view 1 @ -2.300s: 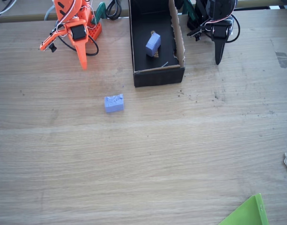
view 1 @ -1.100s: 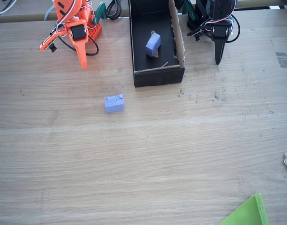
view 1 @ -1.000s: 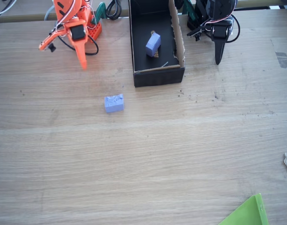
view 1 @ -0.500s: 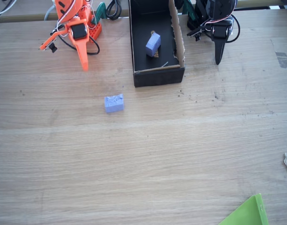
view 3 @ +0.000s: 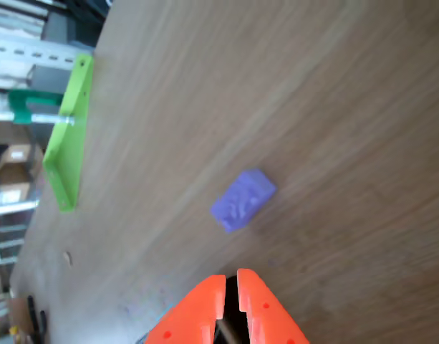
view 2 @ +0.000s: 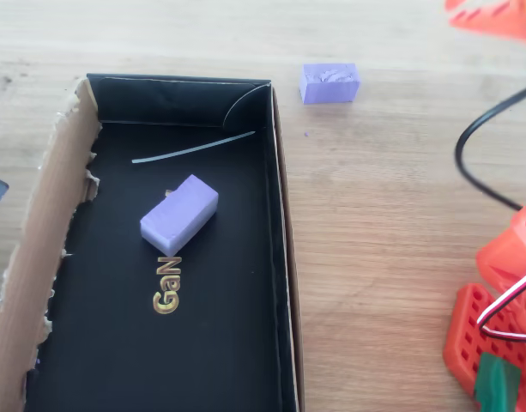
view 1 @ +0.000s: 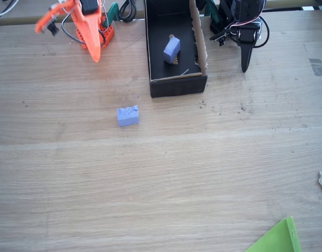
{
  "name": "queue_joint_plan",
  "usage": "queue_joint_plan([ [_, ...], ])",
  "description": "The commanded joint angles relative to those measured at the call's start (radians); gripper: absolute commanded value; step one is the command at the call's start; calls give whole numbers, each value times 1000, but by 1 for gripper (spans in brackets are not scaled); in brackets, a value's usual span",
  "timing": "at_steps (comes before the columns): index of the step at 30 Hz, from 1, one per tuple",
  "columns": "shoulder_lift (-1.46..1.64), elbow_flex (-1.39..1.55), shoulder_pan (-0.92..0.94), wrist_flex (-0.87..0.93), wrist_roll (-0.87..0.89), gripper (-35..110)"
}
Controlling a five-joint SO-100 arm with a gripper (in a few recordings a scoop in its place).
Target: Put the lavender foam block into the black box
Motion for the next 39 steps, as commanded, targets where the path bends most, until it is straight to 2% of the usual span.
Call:
queue_joint_plan([
  [1,-100,-156,-8,75,55,0],
  [9,-253,-233,-15,109,78,0],
  [16,-525,-456,29,322,175,0],
  [20,-667,-591,71,367,176,0],
  [23,-706,-641,72,360,83,0],
  [31,-713,-657,15,273,-344,0],
  [37,-805,-799,-38,298,-514,0],
  [39,-853,-881,-40,350,-511,0],
])
